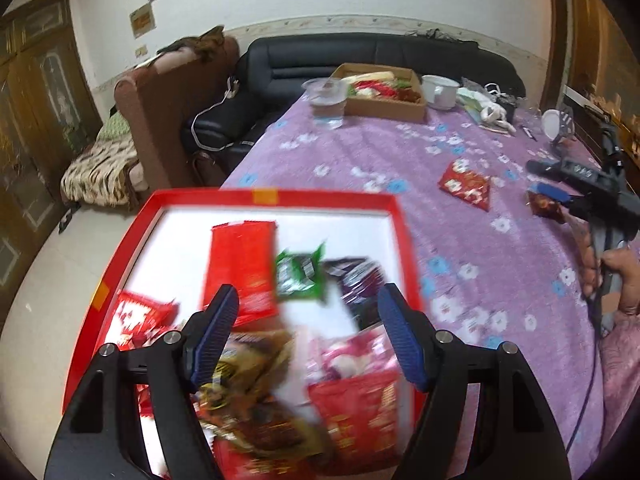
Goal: Organize snacks
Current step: 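Move both open grippers back over the remaining packets on the table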
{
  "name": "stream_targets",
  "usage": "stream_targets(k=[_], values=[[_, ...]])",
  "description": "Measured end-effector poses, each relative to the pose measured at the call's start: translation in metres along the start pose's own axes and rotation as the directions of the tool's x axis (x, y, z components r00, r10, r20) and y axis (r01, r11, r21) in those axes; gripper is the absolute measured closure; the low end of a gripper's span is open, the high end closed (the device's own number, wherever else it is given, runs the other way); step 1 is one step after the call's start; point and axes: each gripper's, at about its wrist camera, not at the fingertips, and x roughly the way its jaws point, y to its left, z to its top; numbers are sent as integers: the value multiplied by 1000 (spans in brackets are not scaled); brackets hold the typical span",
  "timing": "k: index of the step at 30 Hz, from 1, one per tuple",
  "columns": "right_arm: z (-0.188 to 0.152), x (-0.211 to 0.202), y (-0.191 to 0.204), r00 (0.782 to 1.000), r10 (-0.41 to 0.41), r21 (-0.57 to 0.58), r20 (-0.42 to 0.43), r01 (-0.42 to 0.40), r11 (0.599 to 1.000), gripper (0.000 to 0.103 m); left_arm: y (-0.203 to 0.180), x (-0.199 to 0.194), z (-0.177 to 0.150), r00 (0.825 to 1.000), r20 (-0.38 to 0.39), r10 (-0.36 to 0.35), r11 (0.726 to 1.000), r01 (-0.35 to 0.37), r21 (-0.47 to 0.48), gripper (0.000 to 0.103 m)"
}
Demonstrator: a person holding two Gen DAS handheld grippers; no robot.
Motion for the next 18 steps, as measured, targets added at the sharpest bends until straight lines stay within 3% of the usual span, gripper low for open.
stream_targets(k=[5,8,9,11,12,14,16,18], values=[[-3,-1,5,993,1,-42,-120,-6,999,38,-34,-3,10,1000,9,-14,998,14,57,30],[-9,-4,-1,962,30,-23,-270,-38,999,36,-51,-2,12,1000,3,-18,996,18,92,30],[-10,-5,-4,943,84,3,-322,-87,996,37,-58,-2,13,1000,-1,-19,994,19,107,30],[-21,-2,-7,858,223,89,-463,-205,975,37,-68,0,15,1000,-4,-20,991,21,135,30],[-23,-5,-5,845,232,78,-482,-223,972,37,-73,0,16,1000,-2,-18,989,18,149,30],[-20,-15,-5,864,222,61,-451,-218,974,36,-83,3,23,1000,3,-14,985,13,172,30],[-14,-17,-20,883,238,146,-404,-194,970,27,-93,8,34,1000,12,-16,983,14,185,30],[-14,-14,-38,892,230,216,-388,-154,964,28,-101,17,46,1000,8,-27,982,25,187,30]])
